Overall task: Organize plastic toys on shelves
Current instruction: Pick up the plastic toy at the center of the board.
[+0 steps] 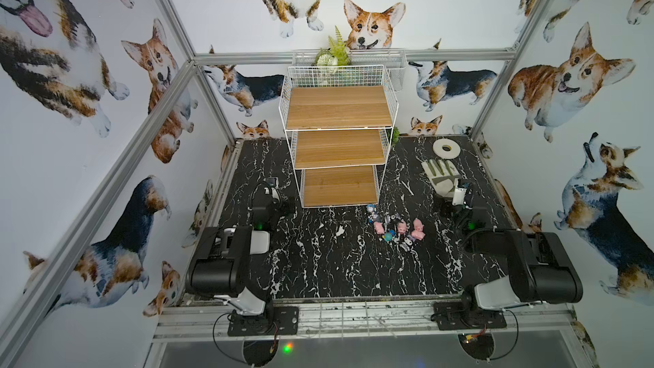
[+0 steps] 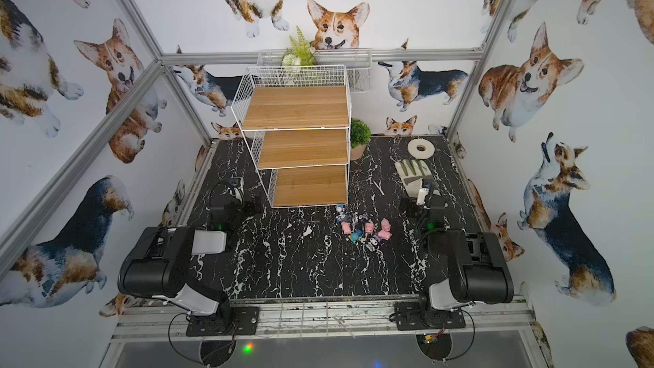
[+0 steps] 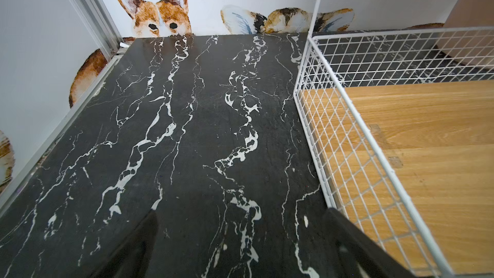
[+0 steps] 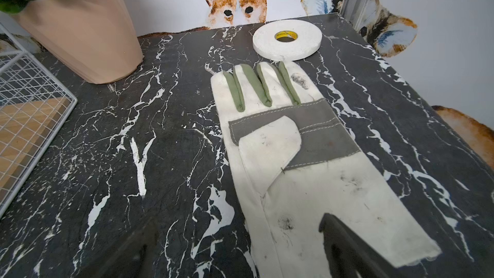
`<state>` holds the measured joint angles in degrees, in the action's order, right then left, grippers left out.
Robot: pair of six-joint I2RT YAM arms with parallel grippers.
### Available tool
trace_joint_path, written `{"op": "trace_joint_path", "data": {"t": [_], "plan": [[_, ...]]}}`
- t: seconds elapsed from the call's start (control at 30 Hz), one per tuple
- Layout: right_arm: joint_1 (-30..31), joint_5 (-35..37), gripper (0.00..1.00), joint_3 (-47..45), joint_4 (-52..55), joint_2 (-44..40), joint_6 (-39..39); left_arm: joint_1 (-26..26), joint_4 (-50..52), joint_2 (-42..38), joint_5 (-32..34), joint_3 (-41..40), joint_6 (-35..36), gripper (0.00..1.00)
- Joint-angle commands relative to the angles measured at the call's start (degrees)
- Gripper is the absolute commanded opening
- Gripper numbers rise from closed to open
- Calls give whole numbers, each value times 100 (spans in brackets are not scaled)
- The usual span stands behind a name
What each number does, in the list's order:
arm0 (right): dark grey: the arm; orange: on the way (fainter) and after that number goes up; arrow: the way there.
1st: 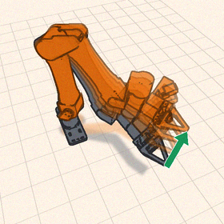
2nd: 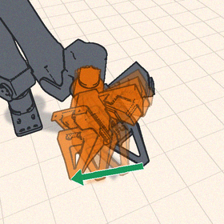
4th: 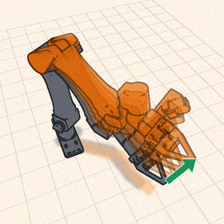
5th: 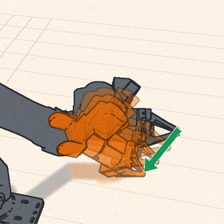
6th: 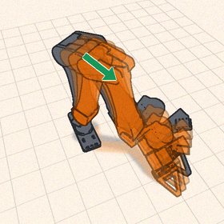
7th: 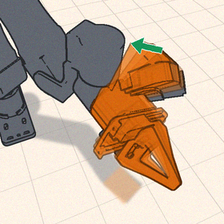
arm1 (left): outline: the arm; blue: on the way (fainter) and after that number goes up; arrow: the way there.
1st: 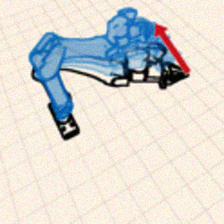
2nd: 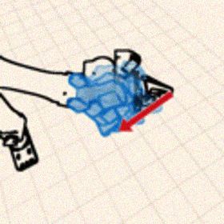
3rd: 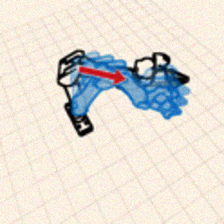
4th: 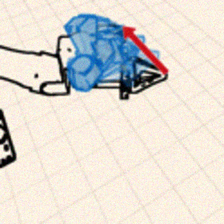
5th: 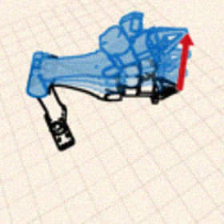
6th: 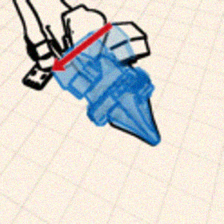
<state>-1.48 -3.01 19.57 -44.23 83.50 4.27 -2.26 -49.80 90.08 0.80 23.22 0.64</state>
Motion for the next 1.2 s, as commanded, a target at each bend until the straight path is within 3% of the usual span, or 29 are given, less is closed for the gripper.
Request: {"op": "trace_joint_path", "data": {"t": [0.0, 0.87, 1.07, 1.17], "plan": [[16, -14, 100, -1, -178, -27, -52, -2, -74, -9, 4, -1, 60, 100], [16, -34, 100, 44, -138, -59, -66, -9, -187, -77, -137, -80, 126, 100], [16, 549, 100, 578, 1842, -1249, 382, -72, -281, -1060, 843, -587, -198, 100], [39, 307, 100, 770, 2864, -1894, 869, -123, -39, -1762, 1222, -749, -282, 100]]}}
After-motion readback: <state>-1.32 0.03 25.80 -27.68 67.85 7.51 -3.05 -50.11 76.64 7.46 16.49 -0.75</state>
